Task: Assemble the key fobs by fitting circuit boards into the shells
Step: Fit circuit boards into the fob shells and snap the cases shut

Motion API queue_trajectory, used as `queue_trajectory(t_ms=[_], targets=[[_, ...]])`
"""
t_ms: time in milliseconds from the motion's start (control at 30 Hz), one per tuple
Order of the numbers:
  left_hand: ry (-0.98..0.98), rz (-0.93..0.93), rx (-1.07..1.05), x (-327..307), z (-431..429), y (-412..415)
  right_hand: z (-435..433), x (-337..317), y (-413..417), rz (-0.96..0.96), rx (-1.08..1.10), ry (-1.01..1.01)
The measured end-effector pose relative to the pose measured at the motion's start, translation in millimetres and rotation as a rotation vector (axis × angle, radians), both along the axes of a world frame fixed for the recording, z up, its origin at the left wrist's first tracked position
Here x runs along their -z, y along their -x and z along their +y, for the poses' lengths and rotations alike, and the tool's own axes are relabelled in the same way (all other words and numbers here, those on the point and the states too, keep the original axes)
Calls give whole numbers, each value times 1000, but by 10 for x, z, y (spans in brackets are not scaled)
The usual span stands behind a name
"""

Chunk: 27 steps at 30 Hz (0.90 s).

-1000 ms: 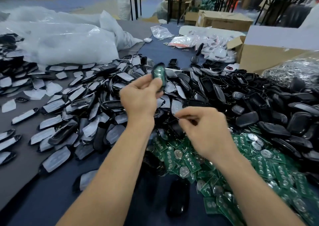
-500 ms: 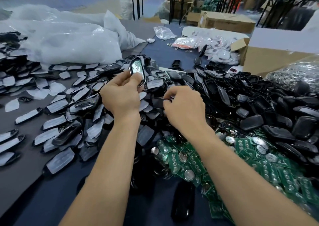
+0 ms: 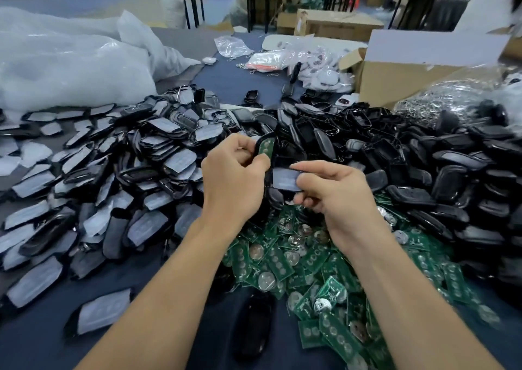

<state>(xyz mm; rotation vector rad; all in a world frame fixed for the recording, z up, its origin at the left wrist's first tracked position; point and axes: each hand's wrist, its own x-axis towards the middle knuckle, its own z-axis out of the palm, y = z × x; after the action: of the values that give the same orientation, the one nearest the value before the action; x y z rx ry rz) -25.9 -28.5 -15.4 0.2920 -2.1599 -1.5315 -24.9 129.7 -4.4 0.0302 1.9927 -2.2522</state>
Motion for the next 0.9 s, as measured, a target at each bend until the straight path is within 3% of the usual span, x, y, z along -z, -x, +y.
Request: queue_trajectory(t_ms=[233,367,467,700,900], targets=[[-20,-48,150,8,98,13,79,75,93,57,45,-50],[-76,-35,143,19,77,32,128,85,114,-12,-29,178],[-224,-35,154,2,83,44,164,83,112,-29,-152,347],[-389,-56,151,-30,106,51,102,70,90,-30,-147,390],[-485,-64,129,-50,91,41,121,47,98,-145,-190,470]])
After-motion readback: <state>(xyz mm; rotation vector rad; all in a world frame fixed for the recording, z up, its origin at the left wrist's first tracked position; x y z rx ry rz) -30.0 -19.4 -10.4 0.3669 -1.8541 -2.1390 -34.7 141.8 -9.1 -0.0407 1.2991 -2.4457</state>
